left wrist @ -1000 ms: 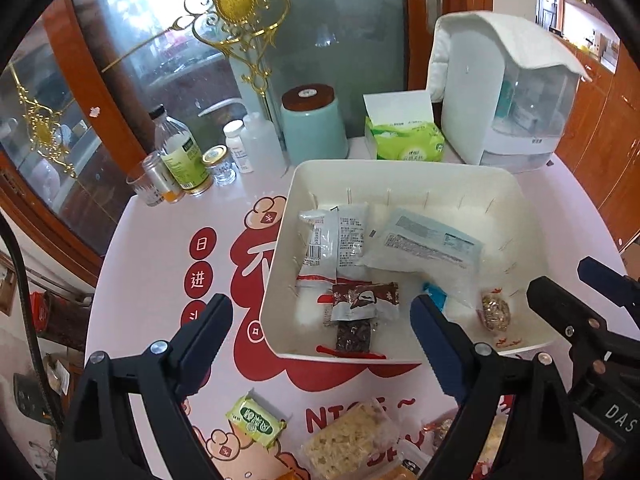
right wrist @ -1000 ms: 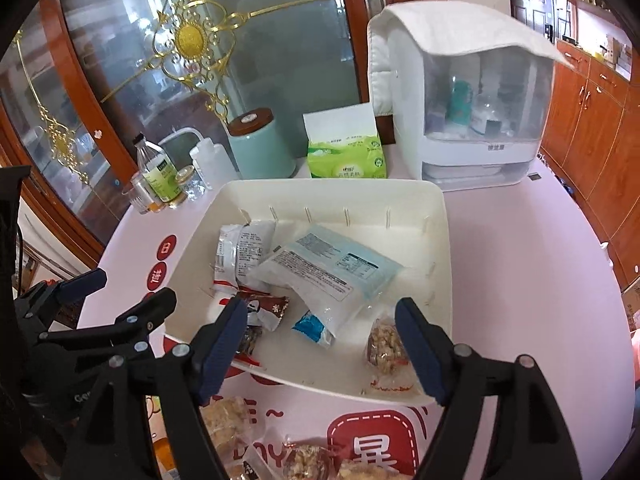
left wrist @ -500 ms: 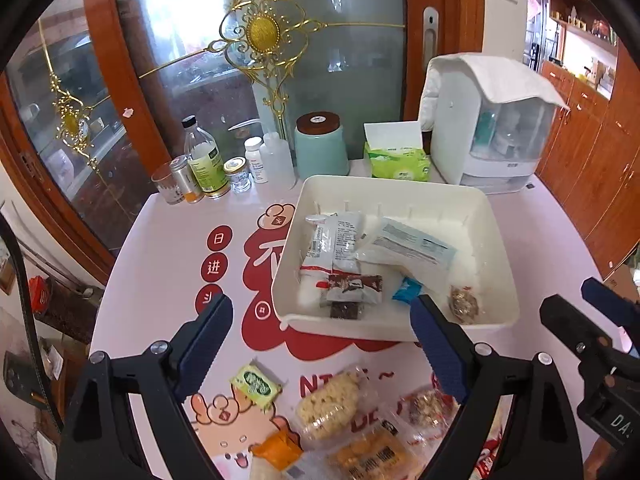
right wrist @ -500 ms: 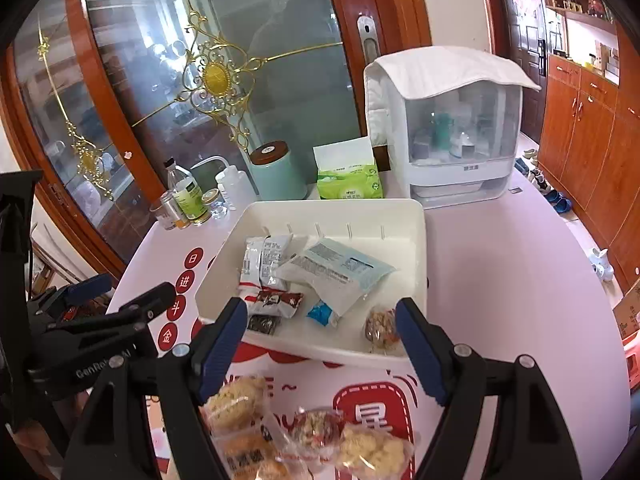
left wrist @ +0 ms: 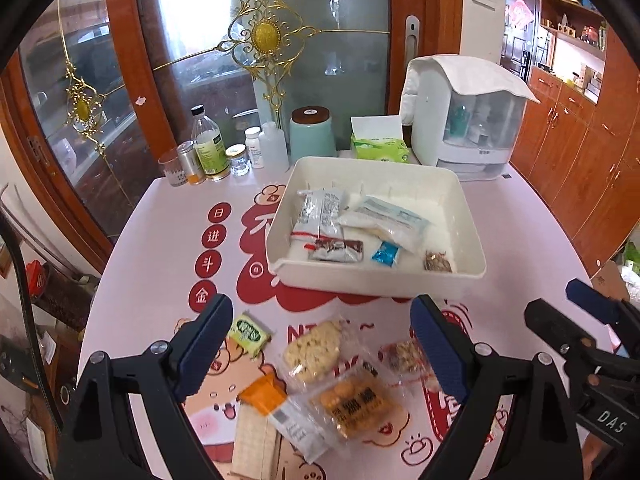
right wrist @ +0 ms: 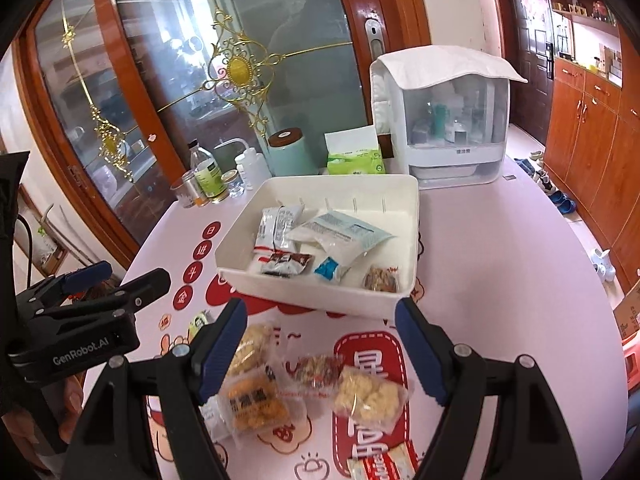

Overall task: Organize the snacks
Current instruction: 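Withdraw both tools from the tray back toward the snack pile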

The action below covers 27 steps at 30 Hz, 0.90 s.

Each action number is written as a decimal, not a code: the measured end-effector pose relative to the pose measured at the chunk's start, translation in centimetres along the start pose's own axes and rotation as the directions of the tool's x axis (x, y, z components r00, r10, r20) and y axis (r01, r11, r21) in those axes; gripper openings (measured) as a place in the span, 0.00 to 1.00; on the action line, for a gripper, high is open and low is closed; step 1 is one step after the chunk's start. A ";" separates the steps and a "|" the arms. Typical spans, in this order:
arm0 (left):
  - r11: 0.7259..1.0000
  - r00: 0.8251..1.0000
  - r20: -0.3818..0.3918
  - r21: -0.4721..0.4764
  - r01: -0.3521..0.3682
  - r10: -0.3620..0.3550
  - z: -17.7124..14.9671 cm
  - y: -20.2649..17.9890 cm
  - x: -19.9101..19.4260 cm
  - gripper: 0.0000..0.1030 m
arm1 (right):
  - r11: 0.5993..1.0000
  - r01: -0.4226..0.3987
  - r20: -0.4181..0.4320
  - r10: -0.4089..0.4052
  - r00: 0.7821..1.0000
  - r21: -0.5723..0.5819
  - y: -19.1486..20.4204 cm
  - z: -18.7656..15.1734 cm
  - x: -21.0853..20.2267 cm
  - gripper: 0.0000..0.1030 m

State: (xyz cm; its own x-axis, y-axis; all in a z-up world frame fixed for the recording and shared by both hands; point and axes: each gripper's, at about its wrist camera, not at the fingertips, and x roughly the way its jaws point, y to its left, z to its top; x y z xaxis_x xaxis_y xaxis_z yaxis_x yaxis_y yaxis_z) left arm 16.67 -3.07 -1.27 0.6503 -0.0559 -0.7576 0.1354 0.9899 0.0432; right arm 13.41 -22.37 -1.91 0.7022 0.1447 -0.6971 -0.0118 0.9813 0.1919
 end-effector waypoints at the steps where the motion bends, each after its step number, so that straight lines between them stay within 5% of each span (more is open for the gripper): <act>1: 1.000 1.000 0.003 0.001 -0.004 0.004 -0.5 0.0 -0.2 0.87 | 1.000 0.002 0.004 -0.002 1.000 -0.005 0.1 -0.3 -0.4 0.75; 27: 0.999 0.999 -0.033 0.044 -0.018 0.020 -10.8 0.0 -1.1 0.87 | 1.000 0.021 -0.012 -0.021 1.000 -0.021 -1.1 -9.3 -3.1 0.75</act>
State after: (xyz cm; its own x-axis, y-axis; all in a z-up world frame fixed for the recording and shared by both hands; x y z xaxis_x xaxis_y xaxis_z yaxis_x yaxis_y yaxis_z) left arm 7.86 -1.61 -7.51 0.6278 -0.0321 -0.7777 0.1561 0.9841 0.0853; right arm 4.61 -22.69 -6.41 0.6938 0.1253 -0.7092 -0.0117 0.9866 0.1629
